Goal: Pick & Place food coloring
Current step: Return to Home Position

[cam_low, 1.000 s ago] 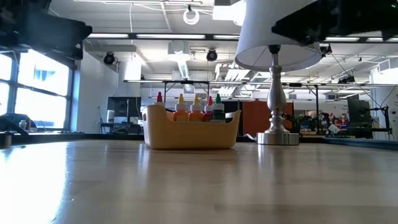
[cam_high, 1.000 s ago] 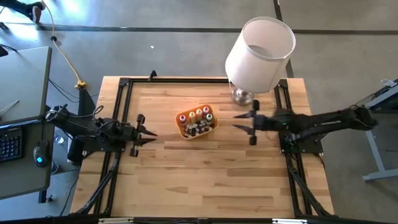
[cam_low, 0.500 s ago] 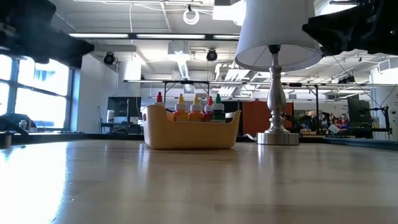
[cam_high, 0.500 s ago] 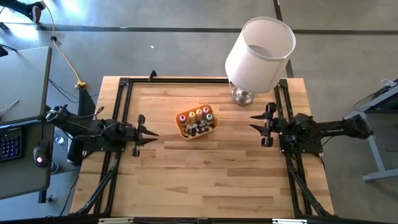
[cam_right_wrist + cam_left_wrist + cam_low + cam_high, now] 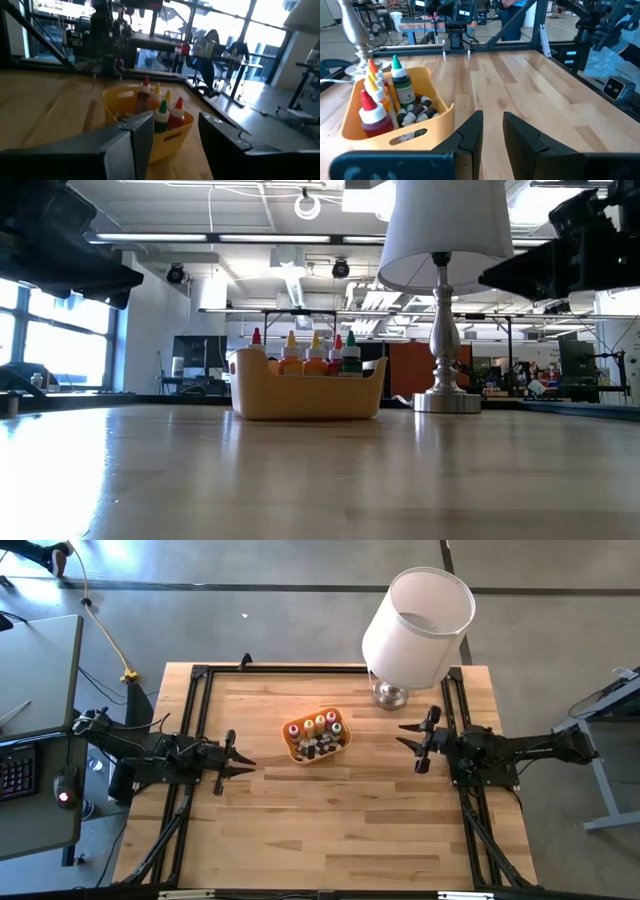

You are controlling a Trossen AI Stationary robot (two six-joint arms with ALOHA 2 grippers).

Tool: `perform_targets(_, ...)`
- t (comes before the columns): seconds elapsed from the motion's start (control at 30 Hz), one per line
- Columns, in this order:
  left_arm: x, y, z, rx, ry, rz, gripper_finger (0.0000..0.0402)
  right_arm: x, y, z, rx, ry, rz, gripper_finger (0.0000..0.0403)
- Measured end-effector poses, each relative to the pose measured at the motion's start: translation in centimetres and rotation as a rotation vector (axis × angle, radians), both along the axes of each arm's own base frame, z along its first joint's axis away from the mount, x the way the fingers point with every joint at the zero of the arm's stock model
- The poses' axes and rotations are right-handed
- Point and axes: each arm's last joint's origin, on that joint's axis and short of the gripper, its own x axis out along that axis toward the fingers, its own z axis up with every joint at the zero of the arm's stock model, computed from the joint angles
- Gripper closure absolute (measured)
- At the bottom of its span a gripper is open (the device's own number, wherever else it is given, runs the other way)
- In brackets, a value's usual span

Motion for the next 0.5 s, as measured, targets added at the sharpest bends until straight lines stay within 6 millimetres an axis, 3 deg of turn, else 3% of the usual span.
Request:
perform_targets(0.23,0.0,0.0,0.0,0.000,-0.001,0.001,0.0328,-0.1,0.0,-1.4,0.147,0.106,-0.016,0.0254)
perform_targets(0.5,0.0,0.0,0.0,0.001,-0.001,0.002,0.0328,-0.1,0.0,-1.5,0.113,0.129,-0.015,0.0254)
